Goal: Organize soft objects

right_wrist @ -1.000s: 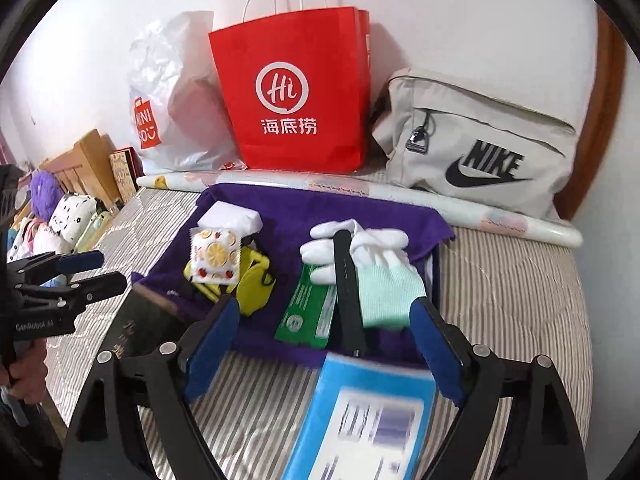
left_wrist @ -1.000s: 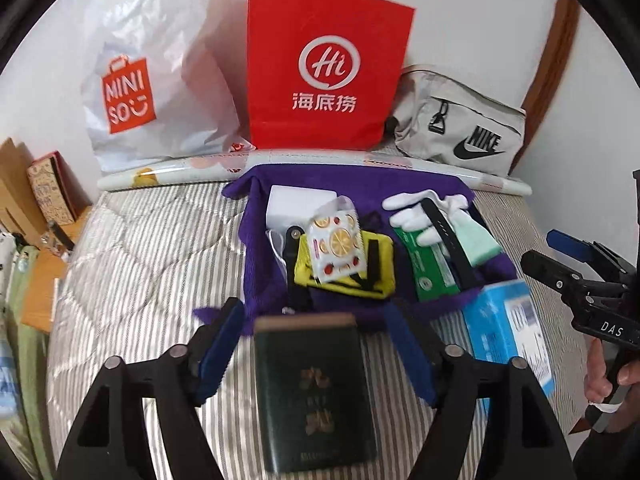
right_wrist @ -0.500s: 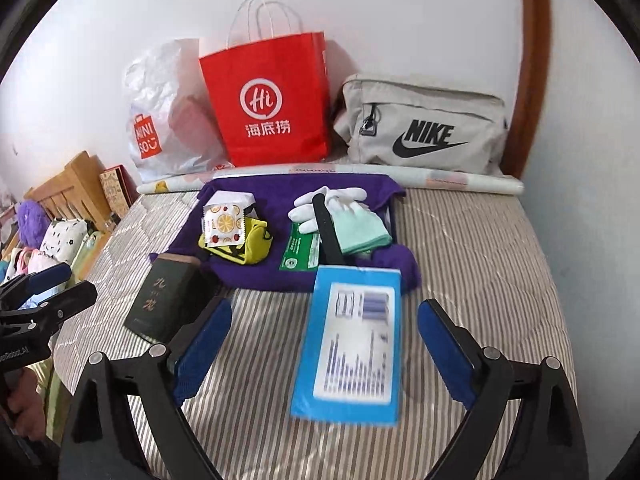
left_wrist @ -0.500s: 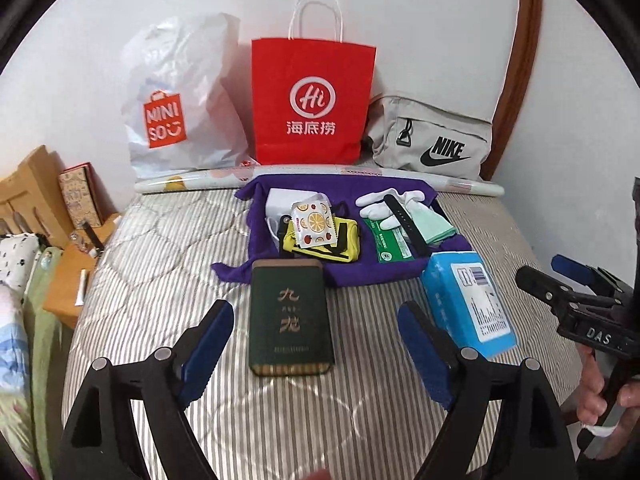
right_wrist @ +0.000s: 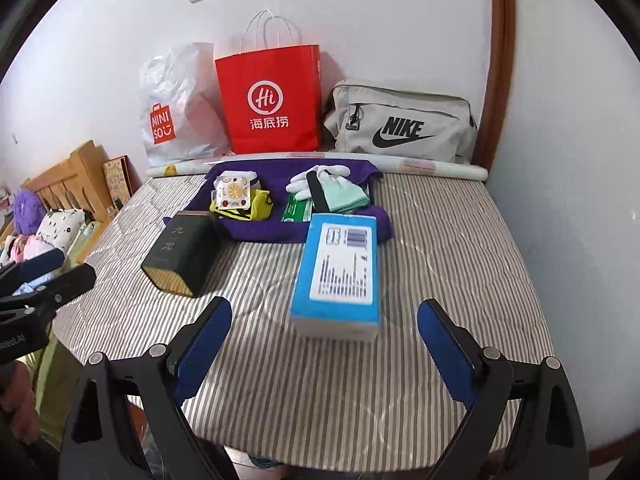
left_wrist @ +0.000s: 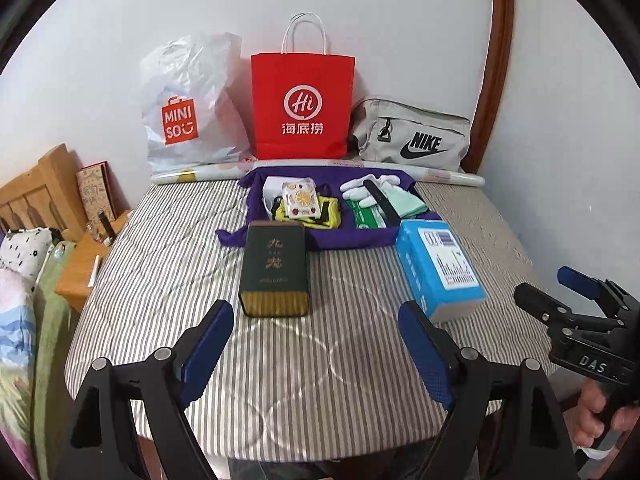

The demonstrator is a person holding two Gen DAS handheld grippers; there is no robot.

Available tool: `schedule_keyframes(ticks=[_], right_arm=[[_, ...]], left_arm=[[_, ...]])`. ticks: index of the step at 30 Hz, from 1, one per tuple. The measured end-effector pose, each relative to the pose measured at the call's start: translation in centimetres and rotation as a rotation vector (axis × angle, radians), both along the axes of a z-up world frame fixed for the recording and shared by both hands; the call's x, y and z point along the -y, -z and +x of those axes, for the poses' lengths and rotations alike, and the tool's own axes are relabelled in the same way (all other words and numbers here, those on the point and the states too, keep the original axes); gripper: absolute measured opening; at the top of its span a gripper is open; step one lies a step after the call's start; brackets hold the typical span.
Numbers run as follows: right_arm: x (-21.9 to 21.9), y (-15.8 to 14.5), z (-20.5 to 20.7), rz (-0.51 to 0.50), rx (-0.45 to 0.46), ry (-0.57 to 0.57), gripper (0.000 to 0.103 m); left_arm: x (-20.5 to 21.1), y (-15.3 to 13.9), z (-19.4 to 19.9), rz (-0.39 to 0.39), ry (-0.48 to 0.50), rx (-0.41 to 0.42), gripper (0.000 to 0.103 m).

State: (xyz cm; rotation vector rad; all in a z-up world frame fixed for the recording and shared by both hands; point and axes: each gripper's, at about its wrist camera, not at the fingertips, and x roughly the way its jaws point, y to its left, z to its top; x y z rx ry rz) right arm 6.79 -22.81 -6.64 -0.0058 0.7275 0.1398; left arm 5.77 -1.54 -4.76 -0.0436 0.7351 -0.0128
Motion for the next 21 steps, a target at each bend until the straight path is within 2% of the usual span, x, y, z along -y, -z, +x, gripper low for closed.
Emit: schedule_keyframes(ticks=[10,21], right_arm=[[0.3,-0.8,-3.0,0.014,0.037,-0.002,0.093],[-0.1,-1.2,-4.2,-0.001,0.054,-0.025,0.093]], left_arm=[[0.9,-1.0,-2.4,0.026,-0.007,0.028,0.083],[1.5,-1.3,-3.2,0.032,0.004,0.032,0.083]])
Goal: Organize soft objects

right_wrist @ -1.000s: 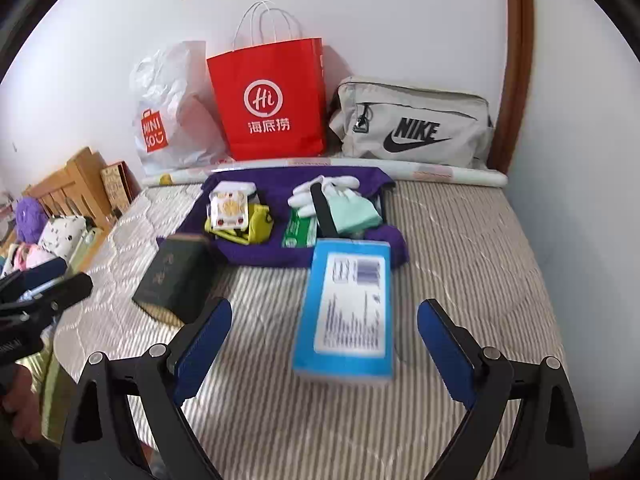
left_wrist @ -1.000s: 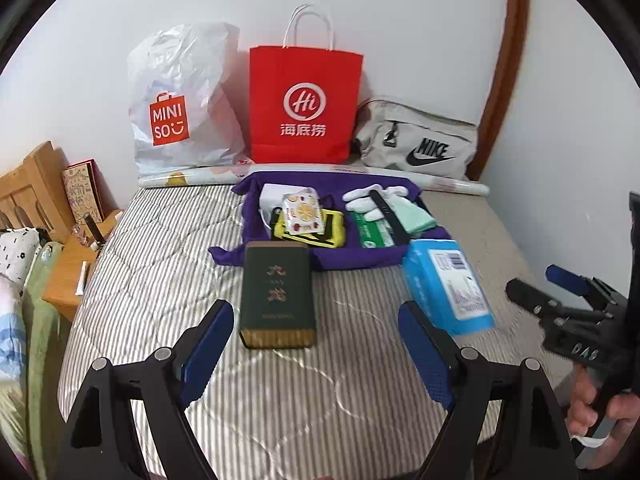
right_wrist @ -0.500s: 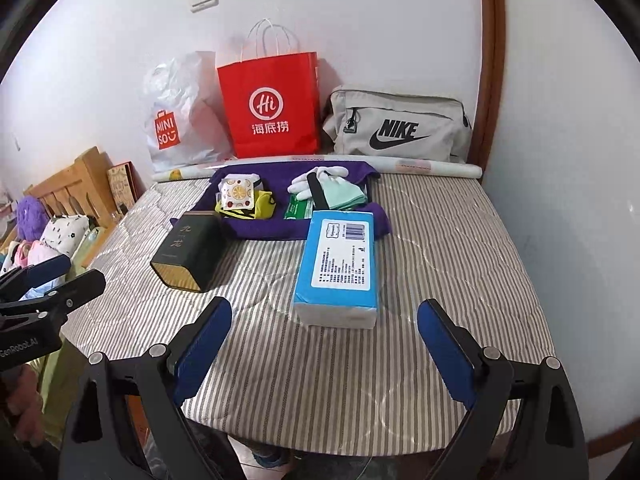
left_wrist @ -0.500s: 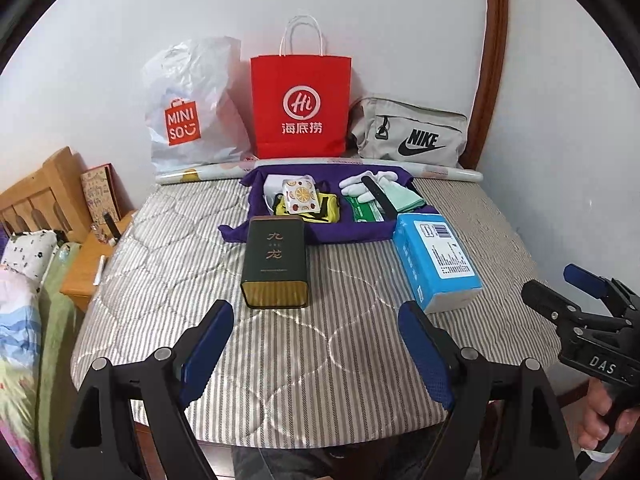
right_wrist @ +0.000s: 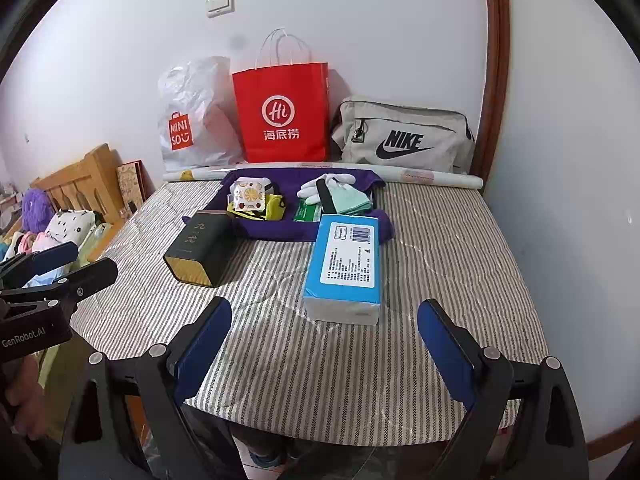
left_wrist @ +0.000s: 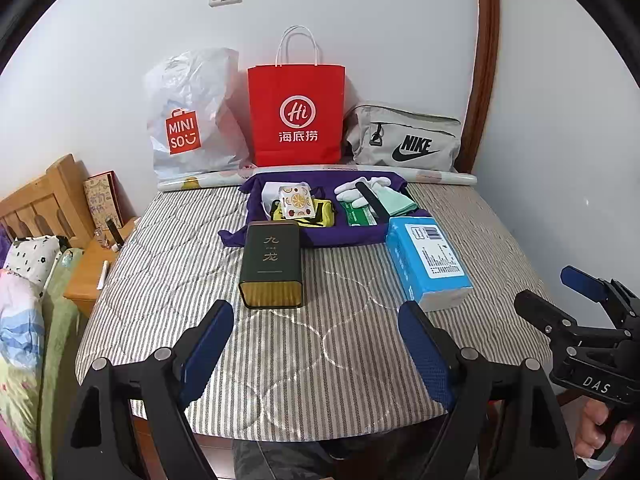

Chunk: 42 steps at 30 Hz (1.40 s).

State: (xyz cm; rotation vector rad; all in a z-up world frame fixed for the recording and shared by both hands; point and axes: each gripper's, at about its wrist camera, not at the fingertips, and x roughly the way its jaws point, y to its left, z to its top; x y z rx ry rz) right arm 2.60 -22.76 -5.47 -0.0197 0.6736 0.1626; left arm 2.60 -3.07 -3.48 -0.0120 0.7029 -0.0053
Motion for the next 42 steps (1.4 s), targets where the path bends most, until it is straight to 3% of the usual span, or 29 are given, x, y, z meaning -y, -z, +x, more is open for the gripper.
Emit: schedule_keyframes(ticks=[42], right_arm=[[0.04,-0.40,-0.90,0.003,0.004,-0.003,0.093]], left_arm=[[0.12,0.00,-0.61,0.005,0.003,0.001,0.083]])
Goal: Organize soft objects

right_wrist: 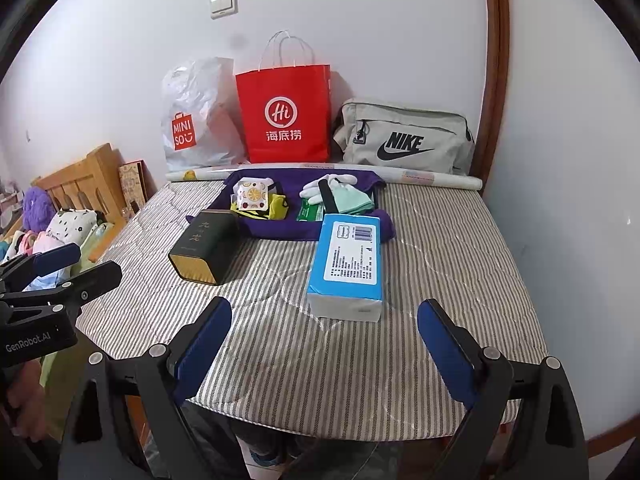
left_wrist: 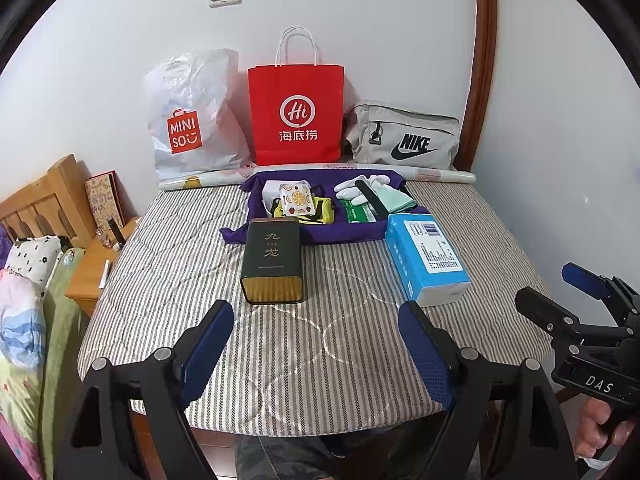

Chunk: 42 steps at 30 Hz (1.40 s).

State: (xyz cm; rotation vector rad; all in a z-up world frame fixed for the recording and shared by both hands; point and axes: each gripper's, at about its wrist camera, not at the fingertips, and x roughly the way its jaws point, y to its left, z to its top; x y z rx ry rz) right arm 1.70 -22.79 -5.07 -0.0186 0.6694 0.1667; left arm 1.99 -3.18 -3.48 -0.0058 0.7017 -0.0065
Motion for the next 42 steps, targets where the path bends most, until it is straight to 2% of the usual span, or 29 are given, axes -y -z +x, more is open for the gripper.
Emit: schedule_keyframes(ticks=[42], right_arm=[[-0.16,-0.09,-0.46,-0.010,0.003,-0.004,0.093]], left_arm=[[-0.30,0.06,-0.36,0.000,-0.007,0.003,0.083]])
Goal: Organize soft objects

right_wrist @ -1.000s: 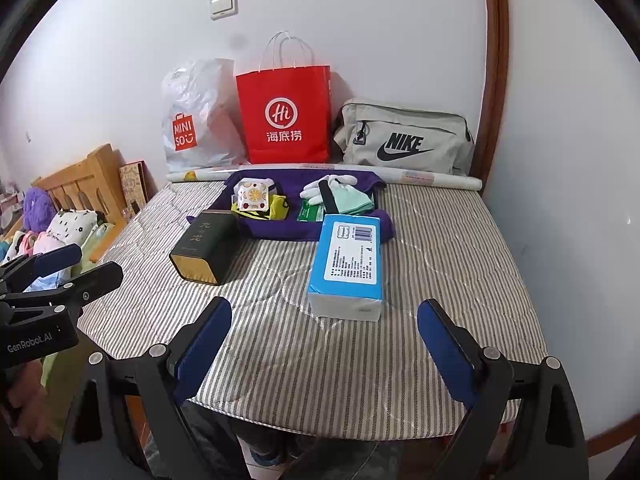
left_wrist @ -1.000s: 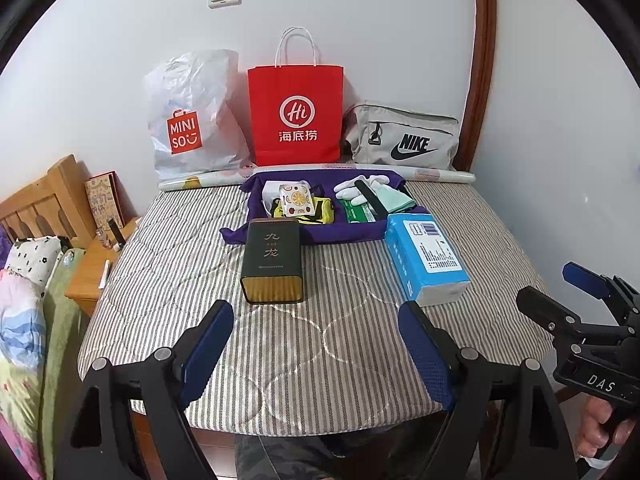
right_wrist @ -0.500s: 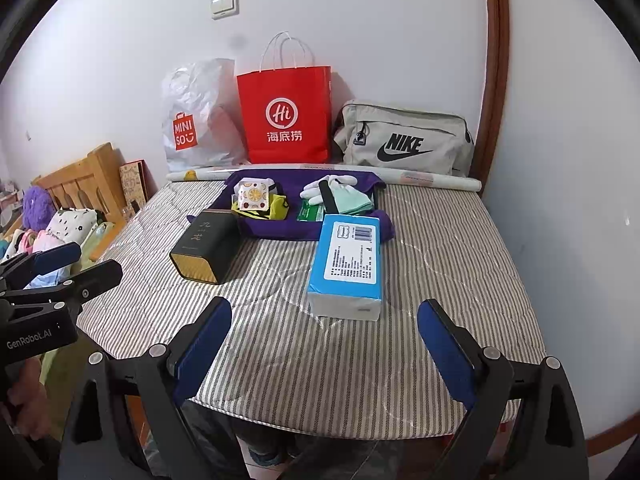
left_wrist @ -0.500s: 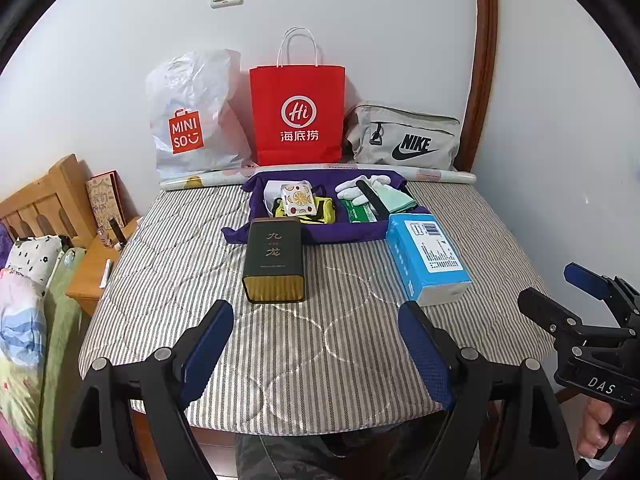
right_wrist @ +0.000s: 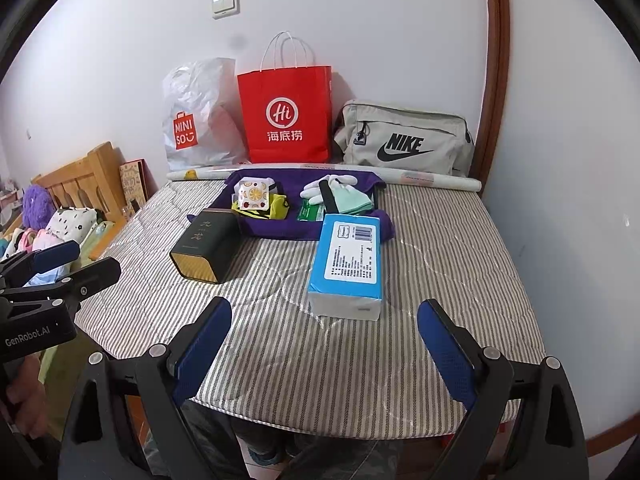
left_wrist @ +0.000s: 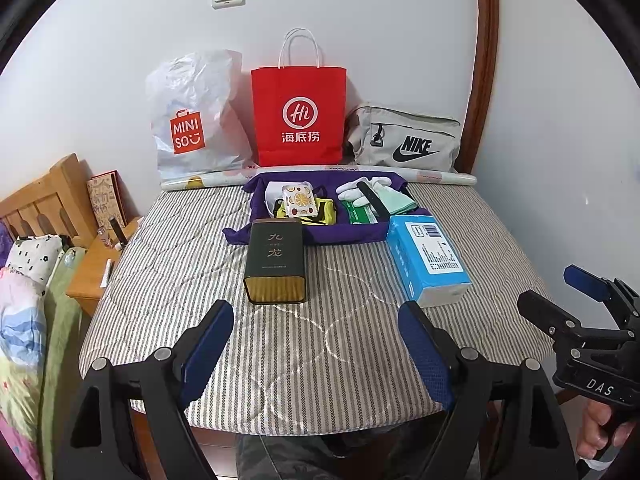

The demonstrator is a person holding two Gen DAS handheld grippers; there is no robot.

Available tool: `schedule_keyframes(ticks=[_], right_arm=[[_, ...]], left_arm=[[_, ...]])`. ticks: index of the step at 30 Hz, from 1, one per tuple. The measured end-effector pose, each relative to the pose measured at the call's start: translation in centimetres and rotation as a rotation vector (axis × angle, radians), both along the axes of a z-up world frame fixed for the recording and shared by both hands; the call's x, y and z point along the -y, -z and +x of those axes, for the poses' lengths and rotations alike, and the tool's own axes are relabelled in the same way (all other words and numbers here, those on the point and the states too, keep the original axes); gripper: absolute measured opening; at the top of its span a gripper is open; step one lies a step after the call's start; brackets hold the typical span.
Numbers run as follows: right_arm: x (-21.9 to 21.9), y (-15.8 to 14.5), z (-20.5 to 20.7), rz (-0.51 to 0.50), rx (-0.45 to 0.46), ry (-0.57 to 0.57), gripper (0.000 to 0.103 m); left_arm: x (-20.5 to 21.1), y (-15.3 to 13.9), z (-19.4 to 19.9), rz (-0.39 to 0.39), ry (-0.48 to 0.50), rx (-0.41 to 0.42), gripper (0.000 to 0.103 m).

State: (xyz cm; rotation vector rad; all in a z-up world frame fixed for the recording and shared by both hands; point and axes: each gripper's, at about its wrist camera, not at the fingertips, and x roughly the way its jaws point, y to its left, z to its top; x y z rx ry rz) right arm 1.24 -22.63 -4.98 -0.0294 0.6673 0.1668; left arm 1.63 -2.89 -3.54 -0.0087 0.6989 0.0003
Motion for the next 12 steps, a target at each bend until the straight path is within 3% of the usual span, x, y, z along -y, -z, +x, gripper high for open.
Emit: schedule_keyframes(ticks=[12], right_arm=[[0.07,0.35,0.56,-0.002,-0.008,-0.011,0.093]], left_arm=[[0.26,-0.23,0.01,0.013,0.005,0.011,0.083]])
